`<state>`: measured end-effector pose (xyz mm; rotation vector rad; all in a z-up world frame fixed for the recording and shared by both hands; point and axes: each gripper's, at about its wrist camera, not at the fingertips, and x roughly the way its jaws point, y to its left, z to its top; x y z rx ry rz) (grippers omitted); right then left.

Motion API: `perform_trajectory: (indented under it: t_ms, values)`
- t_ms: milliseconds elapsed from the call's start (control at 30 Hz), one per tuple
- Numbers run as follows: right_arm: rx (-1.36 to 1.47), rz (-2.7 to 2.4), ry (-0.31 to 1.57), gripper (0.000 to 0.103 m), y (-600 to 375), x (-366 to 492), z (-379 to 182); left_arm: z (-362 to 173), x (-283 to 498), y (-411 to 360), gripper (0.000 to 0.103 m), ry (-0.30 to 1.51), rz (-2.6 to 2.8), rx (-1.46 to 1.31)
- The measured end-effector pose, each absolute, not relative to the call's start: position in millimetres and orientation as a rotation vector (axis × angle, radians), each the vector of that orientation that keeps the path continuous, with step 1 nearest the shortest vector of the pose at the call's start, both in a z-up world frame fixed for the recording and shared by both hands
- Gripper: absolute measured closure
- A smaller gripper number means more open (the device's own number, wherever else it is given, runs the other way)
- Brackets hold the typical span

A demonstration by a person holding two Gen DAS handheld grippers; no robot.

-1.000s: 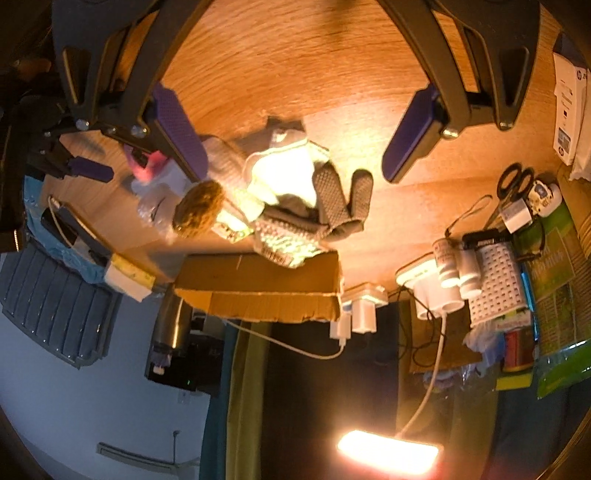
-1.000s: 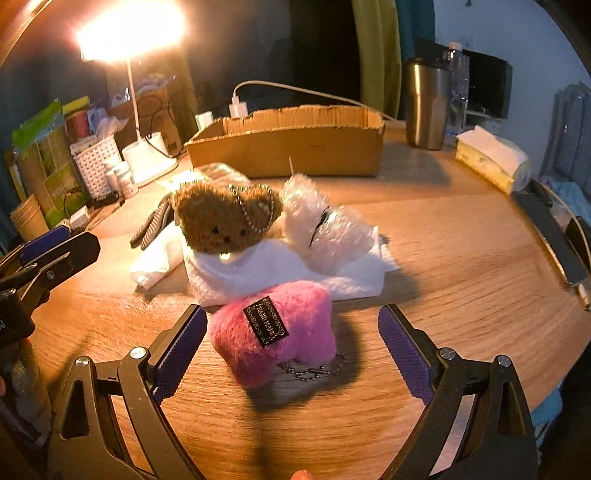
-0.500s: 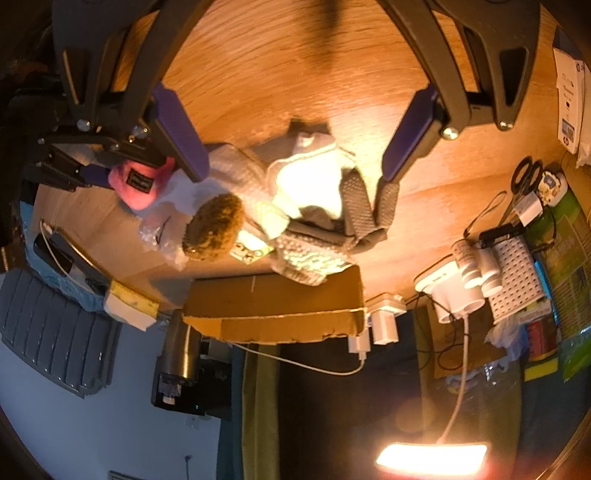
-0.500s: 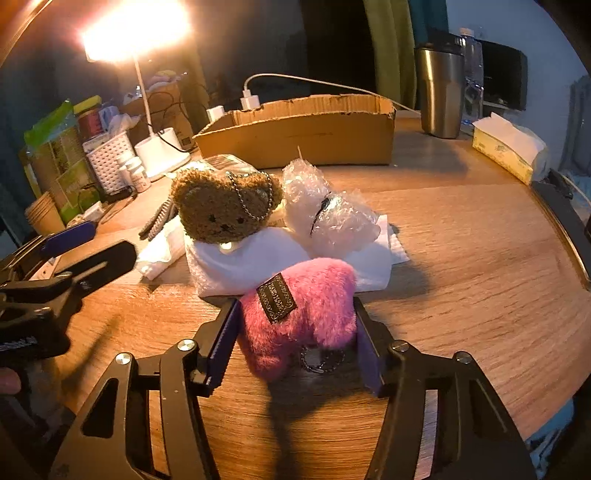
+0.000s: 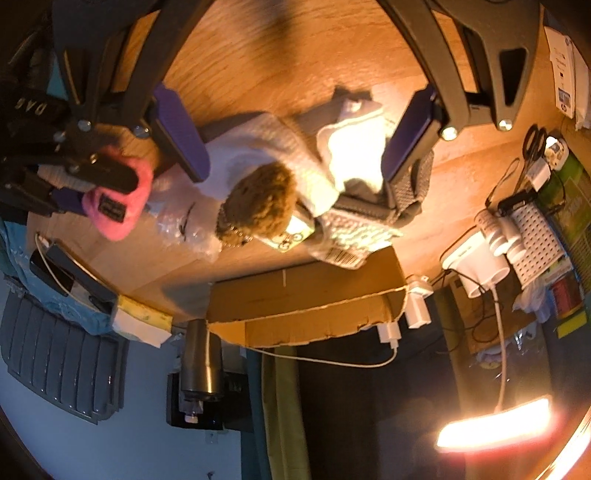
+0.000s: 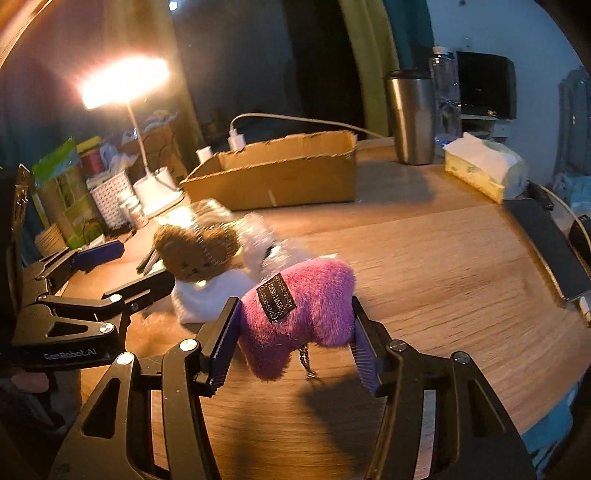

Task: Organize soft objects
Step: 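Grasp the brown teddy bear with the left tool while the right lifts the pink plush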

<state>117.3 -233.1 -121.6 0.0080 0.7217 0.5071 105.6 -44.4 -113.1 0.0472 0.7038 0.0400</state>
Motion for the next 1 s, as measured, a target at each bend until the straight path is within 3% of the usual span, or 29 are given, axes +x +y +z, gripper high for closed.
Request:
perform_trajectory:
  t_ms: [67,200,433,467,533,833,1000]
  values:
    - [0.018,0.499,0.713,0.044,-239.2,121.0,-119.4,-113.0,109.3,-47.8,0.01,0.704,0.038,0.053]
    - [0.034,0.485,0.698,0.044,-250.0,126.4,-118.1,-113.0,121.2,-53.4,0.027,0.706,0.021,0.061]
    - [0.053,0.468,0.692,0.044,-258.7,133.2,-118.2,-122.4,143.2,-57.0,0.029,0.755,-0.004,0.066]
    - [0.053,0.466,0.693,0.044,-259.2,134.1,-118.4,-123.4,145.2,-58.0,0.032,0.759,-0.008,0.068]
    - [0.053,0.467,0.693,0.044,-259.4,134.5,-118.5,-125.9,150.0,-59.7,0.048,0.775,-0.023,0.072]
    - [0.039,0.465,0.686,0.044,-257.7,134.9,-115.2,-130.0,153.9,-62.2,0.068,0.797,-0.067,0.061]
    - [0.021,0.467,0.681,0.044,-250.4,130.9,-109.3,-127.5,150.7,-59.0,0.072,0.784,-0.093,0.04]
